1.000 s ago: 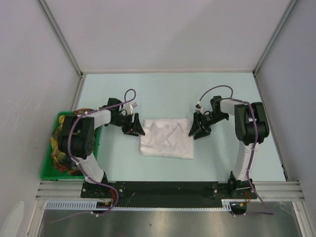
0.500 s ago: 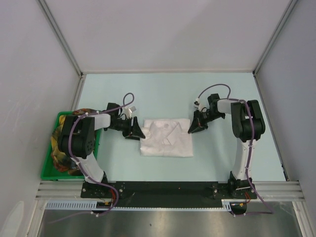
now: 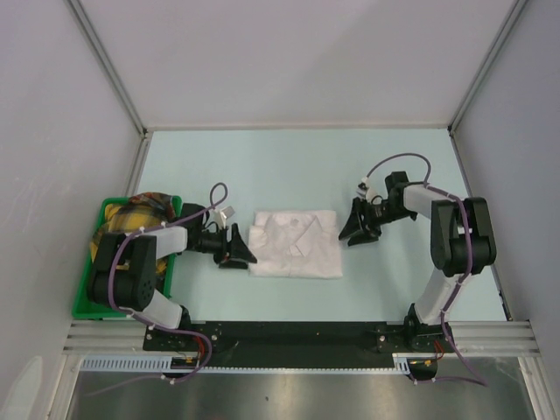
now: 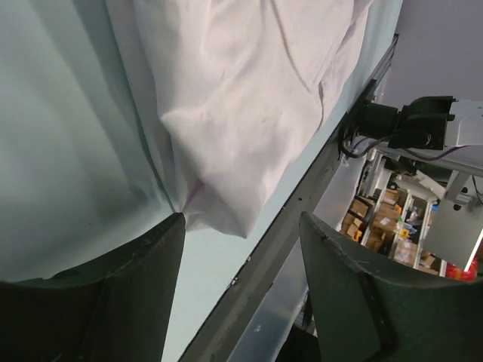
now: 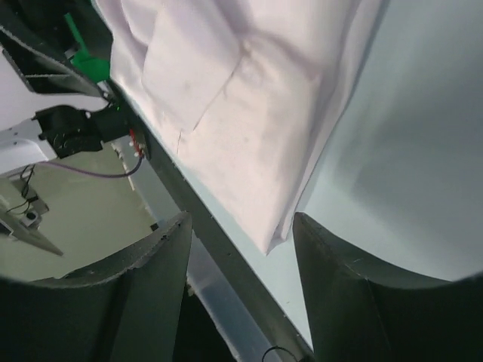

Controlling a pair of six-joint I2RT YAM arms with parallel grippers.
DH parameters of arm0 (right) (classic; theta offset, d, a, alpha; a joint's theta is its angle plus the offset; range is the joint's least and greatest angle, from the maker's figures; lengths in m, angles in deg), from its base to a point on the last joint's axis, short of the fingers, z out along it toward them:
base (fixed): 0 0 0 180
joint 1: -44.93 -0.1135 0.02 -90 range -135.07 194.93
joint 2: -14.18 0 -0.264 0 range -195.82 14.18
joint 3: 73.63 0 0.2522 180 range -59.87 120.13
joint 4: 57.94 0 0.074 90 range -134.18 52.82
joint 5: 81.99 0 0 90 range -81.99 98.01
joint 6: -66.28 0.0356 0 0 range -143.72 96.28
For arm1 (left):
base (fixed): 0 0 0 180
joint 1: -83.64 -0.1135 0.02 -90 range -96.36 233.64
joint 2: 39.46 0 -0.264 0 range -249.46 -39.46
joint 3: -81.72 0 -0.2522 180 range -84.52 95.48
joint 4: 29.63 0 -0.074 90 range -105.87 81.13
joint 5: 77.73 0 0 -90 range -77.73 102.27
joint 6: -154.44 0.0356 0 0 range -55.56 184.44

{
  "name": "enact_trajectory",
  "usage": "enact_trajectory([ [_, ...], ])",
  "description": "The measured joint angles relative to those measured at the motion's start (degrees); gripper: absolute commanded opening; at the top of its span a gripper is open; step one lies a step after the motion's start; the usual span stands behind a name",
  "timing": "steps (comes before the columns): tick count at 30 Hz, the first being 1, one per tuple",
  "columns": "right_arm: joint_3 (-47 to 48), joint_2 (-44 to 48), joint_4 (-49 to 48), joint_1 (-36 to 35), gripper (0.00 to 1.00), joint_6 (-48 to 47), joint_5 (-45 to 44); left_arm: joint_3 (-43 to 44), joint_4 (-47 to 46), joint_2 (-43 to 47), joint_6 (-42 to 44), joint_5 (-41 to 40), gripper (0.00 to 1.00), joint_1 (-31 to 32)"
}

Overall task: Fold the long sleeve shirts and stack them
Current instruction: Fold the shirt

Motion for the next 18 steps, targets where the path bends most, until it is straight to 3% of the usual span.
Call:
enact_trajectory([
  [5,-7.76,2.03,-0.79,-1.92,0.54,0.96,1.40,-3.19,-3.10,1.33,-3.56,0.90,0.58,2.01],
  [11,-8.35,3.21,1.03,0.35,0.47,-0.57,1.42,-3.26,-6.38,1.42,-4.85,1.31,0.51,2.49],
  [15,-6.36,4.52,2.75,1.09,0.45,-1.09,2.49,-3.26,-6.80,2.25,-5.16,1.29,0.61,2.49],
  [18,-4.76,5.22,2.86,-0.07,0.44,-0.90,4.39,-3.26,-5.77,3.34,-4.68,0.74,0.62,2.49],
])
